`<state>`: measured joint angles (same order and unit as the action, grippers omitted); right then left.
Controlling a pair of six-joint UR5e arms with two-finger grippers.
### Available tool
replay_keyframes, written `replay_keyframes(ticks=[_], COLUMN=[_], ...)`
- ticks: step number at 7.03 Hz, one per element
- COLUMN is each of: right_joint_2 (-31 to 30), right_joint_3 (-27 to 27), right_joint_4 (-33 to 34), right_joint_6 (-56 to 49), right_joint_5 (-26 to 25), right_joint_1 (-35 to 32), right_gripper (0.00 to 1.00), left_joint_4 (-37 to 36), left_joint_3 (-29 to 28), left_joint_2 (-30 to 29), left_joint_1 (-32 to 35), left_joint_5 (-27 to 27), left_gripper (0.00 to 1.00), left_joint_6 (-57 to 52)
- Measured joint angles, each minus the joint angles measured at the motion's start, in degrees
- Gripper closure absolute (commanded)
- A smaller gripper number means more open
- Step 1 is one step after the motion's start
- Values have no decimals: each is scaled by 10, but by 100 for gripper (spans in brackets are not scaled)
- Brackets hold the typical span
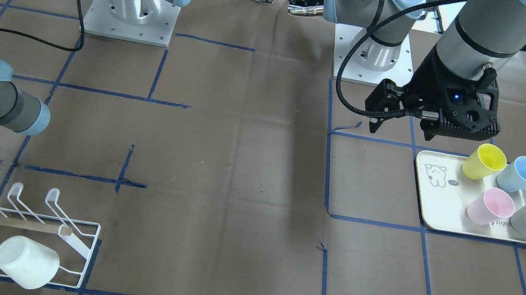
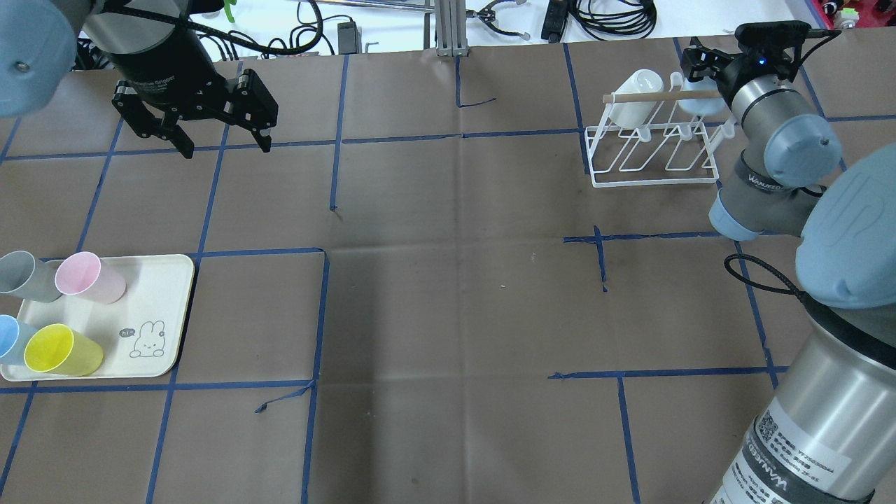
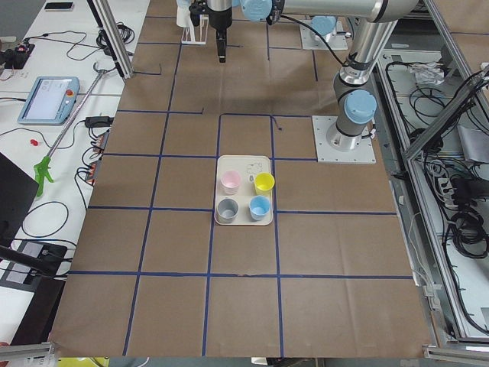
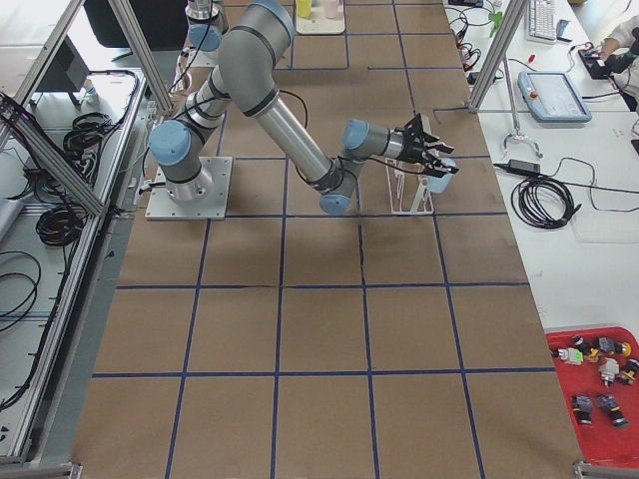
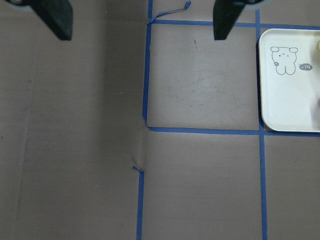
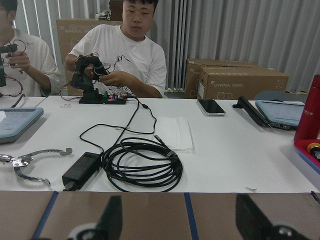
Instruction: Transfer IKEA cup to right arm and place on rack
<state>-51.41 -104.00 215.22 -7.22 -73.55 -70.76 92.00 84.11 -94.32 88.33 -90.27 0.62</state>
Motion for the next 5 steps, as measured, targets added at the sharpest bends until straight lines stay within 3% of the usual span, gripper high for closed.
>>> replay_keyframes(ticks=[3,5], right_joint_2=[-7,-62], right_joint_3=[5,7], right_joint_4=[-6,-80], right_joint_6=[3,3], right_joint_5=[-2,-5], right_joint_1=[0,0], right_gripper=[1,0], left_joint_4=[0,0], left_joint_3=[1,4], left_joint_2=[0,1], left_joint_1=[0,0], left_joint_5=[1,1], left_gripper=[0,0], left_joint_6=[0,3])
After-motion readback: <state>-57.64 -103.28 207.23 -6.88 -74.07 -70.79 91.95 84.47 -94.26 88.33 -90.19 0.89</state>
